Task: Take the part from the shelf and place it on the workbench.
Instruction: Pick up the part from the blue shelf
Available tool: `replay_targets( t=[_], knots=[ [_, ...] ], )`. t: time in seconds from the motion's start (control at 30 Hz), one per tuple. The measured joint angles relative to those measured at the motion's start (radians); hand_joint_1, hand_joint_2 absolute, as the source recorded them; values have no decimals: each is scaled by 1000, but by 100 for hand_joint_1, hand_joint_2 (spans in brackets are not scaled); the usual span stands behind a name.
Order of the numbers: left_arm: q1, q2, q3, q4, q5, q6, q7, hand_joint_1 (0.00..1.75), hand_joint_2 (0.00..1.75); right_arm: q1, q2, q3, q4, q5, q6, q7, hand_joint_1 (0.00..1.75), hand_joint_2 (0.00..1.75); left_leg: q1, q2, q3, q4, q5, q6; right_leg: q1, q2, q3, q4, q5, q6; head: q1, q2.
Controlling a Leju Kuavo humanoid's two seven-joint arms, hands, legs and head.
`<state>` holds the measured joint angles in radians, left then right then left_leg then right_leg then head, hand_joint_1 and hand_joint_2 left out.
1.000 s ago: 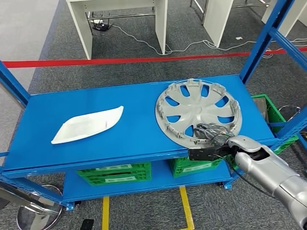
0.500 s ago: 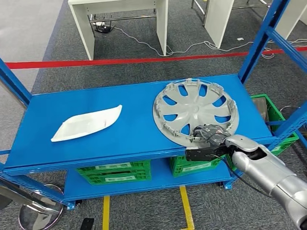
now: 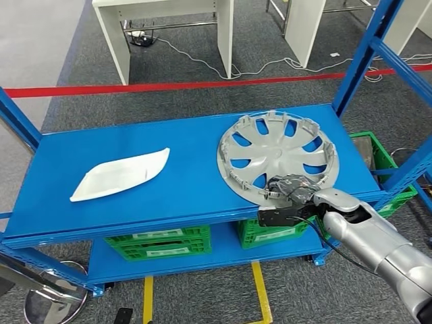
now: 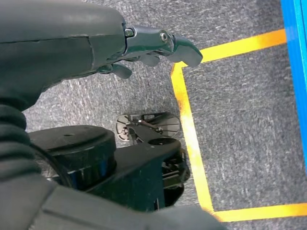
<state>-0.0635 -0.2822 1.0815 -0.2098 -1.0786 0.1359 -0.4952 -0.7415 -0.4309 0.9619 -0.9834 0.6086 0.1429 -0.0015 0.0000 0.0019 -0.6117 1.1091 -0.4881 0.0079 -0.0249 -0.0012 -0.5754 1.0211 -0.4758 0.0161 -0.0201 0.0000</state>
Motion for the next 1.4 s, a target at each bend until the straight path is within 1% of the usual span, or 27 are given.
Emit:
replay_targets(
  t=[0.03, 0.07, 0.13, 0.17, 0.23, 0.27, 0.3, 0.33, 0.37, 0.43, 0.5, 0.6, 0.63, 0.7, 0.77, 0.8, 0.83, 0.87, 0.93, 1.0, 1.1, 1.17, 1.27, 1.3, 1.33, 1.37, 1.4],
  knots=[
    [0, 1, 0, 0, 0, -4, -3, 0, 175, -1, 1, -2, 0, 2, 0, -3, 175, 175, -2, 0, 29, -66, 25, 8, 1, 1, 0, -2, 2, 8, 0, 0],
    [1, 1, 0, 0, 0, -4, -3, 0, 175, -1, 2, -5, 0, 2, 0, -3, 175, 175, -3, 0, 36, -87, 28, 14, 1, 2, -2, -4, 3, 17, 1, 0],
    [1, 0, 0, 0, -1, -4, -4, 0, 175, 0, 2, -8, 1, 3, 1, -3, 175, 175, 1, 1, 38, -97, 36, 27, 0, 2, -15, 15, -12, 26, 4, 0],
    [1, 0, 0, 0, -3, -3, -6, 0, 175, 0, 2, -9, 3, 3, 1, -3, 175, 175, 2, 2, 39, -101, 40, 32, 0, 2, -34, 52, -34, 28, 6, 0],
    [1, 0, -1, 0, -8, 6, -7, 0, 175, 2, 2, -11, 6, 5, 0, -4, 175, 175, 1, 2, 37, -102, 41, 38, 0, 1, -96, 176, -94, 30, 8, 0],
    [1, 0, -2, 0, -8, 13, -5, 0, 175, 5, 2, -11, 7, 6, -2, -4, 175, 175, 0, 2, 36, -102, 41, 39, 0, 1, -125, 234, -114, 31, 8, 0],
    [1, 0, -2, 0, -6, 23, -1, 0, 175, 7, 2, -12, 8, 7, -4, -4, 175, 175, -1, 2, 36, -101, 40, 40, 0, 1, -142, 265, -117, 32, 8, 0],
    [1, 0, -2, 0, -4, 34, 5, 0, 175, 8, 2, -13, 8, 10, -6, -4, 175, 175, -2, 2, 37, -101, 40, 39, 0, 1, -140, 257, -100, 31, 8, 0],
    [1, 0, -1, 0, -3, 46, 12, 0, 175, 9, 2, -15, 8, 15, -11, -4, 175, 175, -2, 2, 38, -100, 39, 38, 0, 1, -120, 212, -68, 31, 8, 0],
    [0, 0, -1, 0, -3, 66, 21, 0, 175, 9, 3, -18, 4, 31, -31, -2, 175, 175, -4, 1, 38, -94, 34, 32, 1, 0, -53, 77, -8, 27, 8, 0],
    [-2, 0, -1, 0, 0, 75, 26, 0, 175, 12, 6, -20, -10, 58, -59, 6, 175, 175, -8, 1, 34, -90, 31, 22, 3, 1, -14, 3, 8, 20, 7, 0],
    [-4, 0, 0, 0, 6, 81, 31, 0, 175, 24, 11, -22, -39, 101, -90, 23, 175, 175, -6, 1, 31, -87, 29, 7, 4, 0, -12, -4, 9, 3, 6, 0],
    [-5, 0, 0, 0, 7, 82, 31, 0, 175, 26, 12, -24, -47, 109, -94, 27, 175, 175, -5, 0, 25, -72, 18, 1, 3, -1, -12, -5, 11, -3, 4, 0],
    [-5, 1, 0, 0, 9, 84, 32, 0, 175, 30, 12, -27, -57, 118, -96, 31, 175, 175, -1, 0, -12, 14, -35, -11, 0, -4, -13, -7, 13, -11, -1, 0],
    [-4, 1, 0, 0, 9, 85, 32, 0, 175, 33, 13, -31, -60, 122, -97, 32, 175, 175, 3, 0, -71, 145, -93, -19, 0, -5, -14, -7, 13, -14, -3, 0],
    [-3, 2, 0, 0, 9, 85, 32, 0, 175, 35, 13, -33, -61, 124, -98, 32, 175, 175, 4, 0, -90, 186, -102, -20, 0, -5, -14, -7, 12, -14, -3, 0],
    [-3, 2, 1, 0, 9, 85, 32, 0, 175, 36, 13, -34, -61, 125, -99, 32, 175, 175, 5, 0, -92, 190, -91, -20, 0, -5, -14, -7, 12, -14, -3, 0],
    [-3, 2, 1, 0, 9, 85, 32, 0, 175, 37, 13, -36, -63, 128, -101, 32, 175, 175, 5, 0, -77, 157, -63, -19, 0, -4, -13, -6, 12, -13, -3, 0],
    [-3, 3, 1, 0, 9, 86, 32, 0, 175, 41, 13, -40, -72, 140, -113, 32, 175, 175, 5, 0, -18, 24, 6, -12, 1, -3, -12, -6, 12, -10, -3, 0],
    [-4, 4, 1, 0, 9, 89, 32, 0, 175, 45, 13, -52, -86, 161, -136, 38, 175, 175, 2, -1, 20, -69, 33, -3, 4, -1, -16, -4, 13, -1, -2, 0],
    [-4, 4, 2, 0, 9, 91, 33, 0, 175, 50, 13, -80, -110, 195, -164, 51, 175, 175, 0, -2, 23, -88, 34, 13, 2, -2, -23, -6, 15, 18, -2, 0],
    [-6, 4, 2, 0, 7, 94, 33, 0, 175, 55, 14, -99, -127, 214, -177, 53, 175, 175, 3, -2, 27, -98, 40, 28, 2, -2, -43, 30, -10, 25, 1, 0],
    [-10, 5, 2, 0, 2, 102, 33, 0, 175, 71, 19, -128, -147, 242, -198, 52, 175, 175, 3, -3, 29, -100, 41, 38, 3, 0, -129, 212, -93, 28, 4, 0],
    [-10, 5, 2, 0, 1, 104, 33, 0, 175, 80, 20, -137, -152, 251, -202, 51, 175, 175, 2, -4, 29, -100, 40, 39, 3, 0, -155, 261, -106, 29, 3, 0],
    [-9, 6, 3, 0, -1, 107, 33, 0, 175, 88, 21, -147, -159, 260, -207, 50, 175, 175, 2, -5, 30, -99, 39, 40, 3, 0, -165, 275, -100, 29, 4, 0],
    [-9, 6, 3, 0, -3, 108, 34, 0, 175, 96, 22, -158, -166, 269, -213, 49, 175, 175, 2, -7, 31, -98, 37, 38, 3, -1, -157, 250, -75, 29, 4, 0],
    [-9, 7, 3, 0, -5, 109, 34, 0, 175, 101, 23, -171, -175, 278, -221, 47, 175, 175, 2, -8, 32, -96, 34, 36, 2, -1, -131, 191, -37, 29, 4, 0]
  ],
)
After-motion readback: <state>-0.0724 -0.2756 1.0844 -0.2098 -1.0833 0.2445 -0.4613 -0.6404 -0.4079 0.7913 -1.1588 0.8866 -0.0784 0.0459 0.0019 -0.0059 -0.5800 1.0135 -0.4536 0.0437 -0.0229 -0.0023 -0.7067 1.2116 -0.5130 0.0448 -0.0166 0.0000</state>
